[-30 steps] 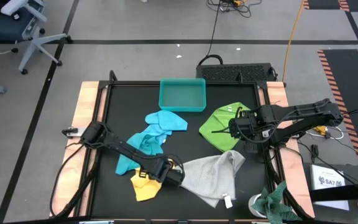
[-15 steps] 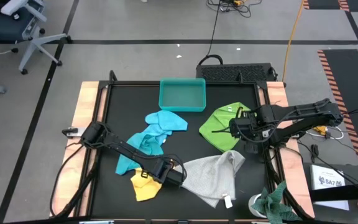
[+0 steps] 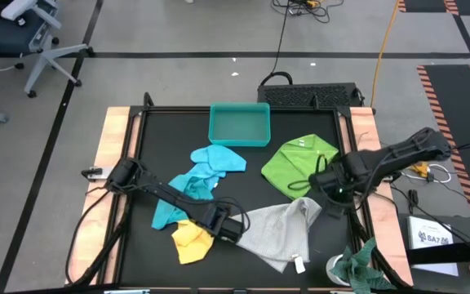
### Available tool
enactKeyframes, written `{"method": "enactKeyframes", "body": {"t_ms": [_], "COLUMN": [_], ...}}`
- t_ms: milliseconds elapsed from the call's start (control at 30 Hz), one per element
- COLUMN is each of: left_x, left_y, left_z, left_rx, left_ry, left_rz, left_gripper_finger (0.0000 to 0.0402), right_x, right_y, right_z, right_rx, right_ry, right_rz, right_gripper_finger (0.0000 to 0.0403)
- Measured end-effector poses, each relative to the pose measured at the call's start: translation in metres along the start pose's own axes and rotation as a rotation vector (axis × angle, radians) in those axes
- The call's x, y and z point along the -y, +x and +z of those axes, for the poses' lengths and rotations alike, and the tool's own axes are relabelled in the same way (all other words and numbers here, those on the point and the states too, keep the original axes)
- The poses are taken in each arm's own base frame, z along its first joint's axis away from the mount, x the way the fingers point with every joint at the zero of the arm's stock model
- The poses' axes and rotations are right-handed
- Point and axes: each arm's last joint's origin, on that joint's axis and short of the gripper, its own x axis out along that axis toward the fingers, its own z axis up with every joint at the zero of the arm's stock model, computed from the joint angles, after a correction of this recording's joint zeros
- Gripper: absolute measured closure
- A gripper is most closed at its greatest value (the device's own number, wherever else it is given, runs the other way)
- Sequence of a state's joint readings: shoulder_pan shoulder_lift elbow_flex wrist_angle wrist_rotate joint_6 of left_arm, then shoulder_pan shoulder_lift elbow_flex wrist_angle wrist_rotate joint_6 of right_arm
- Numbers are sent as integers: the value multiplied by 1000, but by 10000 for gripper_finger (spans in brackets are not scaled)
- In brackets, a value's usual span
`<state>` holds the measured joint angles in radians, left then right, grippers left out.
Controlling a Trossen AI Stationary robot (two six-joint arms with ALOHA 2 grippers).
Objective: Fold microfiber towels
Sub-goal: Fold the gray microfiber towel
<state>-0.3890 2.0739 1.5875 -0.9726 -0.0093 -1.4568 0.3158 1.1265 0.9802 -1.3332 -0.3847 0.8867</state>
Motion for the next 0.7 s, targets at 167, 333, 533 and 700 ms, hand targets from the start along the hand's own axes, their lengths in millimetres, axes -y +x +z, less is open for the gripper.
{"method": "enactKeyframes", "body": {"t_ms": [167, 333, 533, 700], "left_x": [0, 0, 0, 0], "left_y": [0, 0, 0, 0], "left_z": [1, 2, 2, 4], "left_rx": [7, 26, 31, 39], "left_ry": [104, 140, 156, 157], "left_rz": [1, 5, 5, 6], "left_gripper_finger": [399, 399, 399, 398], "right_x": [-21, -37, -31, -26], "right_y": [34, 59, 83, 93], "right_z": [9, 16, 7, 3], "right_rx": [48, 105, 45, 26], "right_ry": [21, 8, 62, 61], "right_rz": [234, 475, 445, 412], "right_gripper_finger": [403, 403, 403, 403]}}
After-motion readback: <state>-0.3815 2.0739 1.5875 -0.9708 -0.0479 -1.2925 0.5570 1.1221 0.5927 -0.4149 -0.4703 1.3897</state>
